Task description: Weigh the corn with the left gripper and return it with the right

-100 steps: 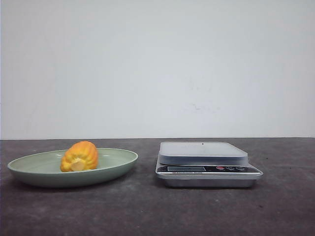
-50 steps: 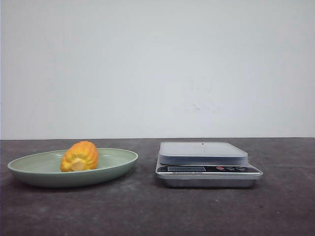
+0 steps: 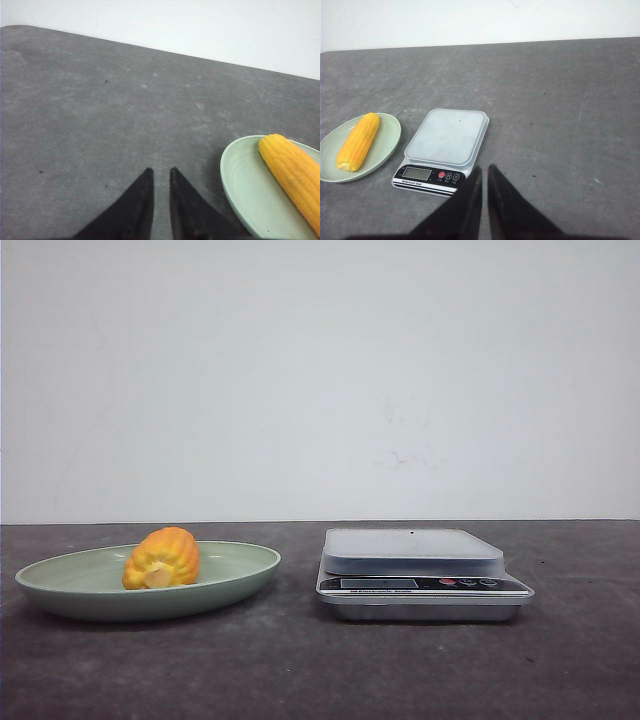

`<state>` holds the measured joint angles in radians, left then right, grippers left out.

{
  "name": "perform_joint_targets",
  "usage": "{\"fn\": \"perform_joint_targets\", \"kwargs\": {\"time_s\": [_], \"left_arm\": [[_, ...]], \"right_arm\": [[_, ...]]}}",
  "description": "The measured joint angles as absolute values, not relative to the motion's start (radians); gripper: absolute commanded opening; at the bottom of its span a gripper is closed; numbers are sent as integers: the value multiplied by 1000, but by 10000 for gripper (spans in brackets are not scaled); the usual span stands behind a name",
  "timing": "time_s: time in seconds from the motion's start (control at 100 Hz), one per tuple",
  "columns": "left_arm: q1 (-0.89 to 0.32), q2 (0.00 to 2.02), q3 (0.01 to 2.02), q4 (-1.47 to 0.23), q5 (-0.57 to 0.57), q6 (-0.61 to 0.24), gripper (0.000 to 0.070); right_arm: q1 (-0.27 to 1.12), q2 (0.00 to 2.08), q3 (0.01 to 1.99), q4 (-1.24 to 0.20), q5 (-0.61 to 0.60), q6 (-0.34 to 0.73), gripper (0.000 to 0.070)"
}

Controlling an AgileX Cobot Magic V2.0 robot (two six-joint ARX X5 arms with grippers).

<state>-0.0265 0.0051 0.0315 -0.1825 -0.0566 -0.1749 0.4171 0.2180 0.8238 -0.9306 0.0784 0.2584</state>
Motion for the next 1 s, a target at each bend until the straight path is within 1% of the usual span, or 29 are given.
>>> {"fn": "perform_joint_targets", "kwargs": {"time_s": [0.11, 0.18, 0.25, 0.35, 0.51, 0.64, 0.8, 0.91, 0.95, 1.0], "left_arm": [[-27, 5, 32, -183, -57, -175, 18], [-27, 5, 32, -183, -57, -175, 18], [-27, 5, 32, -183, -57, -175, 18], [-27, 5, 32, -183, -57, -175, 18], [-27, 5, 31, -183, -57, -175, 18], [-27, 5, 32, -183, -57, -175, 18], [-27, 5, 32, -183, -57, -175, 18], [-27, 5, 32, -183, -57, -175, 18], [-27, 5, 32, -183, -57, -175, 18], [-27, 5, 31, -183, -57, -175, 18]], "right_arm": [[417, 218, 824, -930, 81, 253, 13], [415, 218, 824, -913, 113, 234, 13], [383, 204, 817, -857, 133, 210, 13], [293, 136, 757, -756, 131, 177, 13], [150, 30, 554, -533, 126, 130, 13], [83, 4, 356, -359, 103, 108, 13], [51, 5, 144, -224, 100, 109, 13], [44, 5, 37, -132, 99, 112, 13], [44, 5, 14, -115, 100, 113, 13], [44, 7, 14, -128, 100, 115, 13]]}}
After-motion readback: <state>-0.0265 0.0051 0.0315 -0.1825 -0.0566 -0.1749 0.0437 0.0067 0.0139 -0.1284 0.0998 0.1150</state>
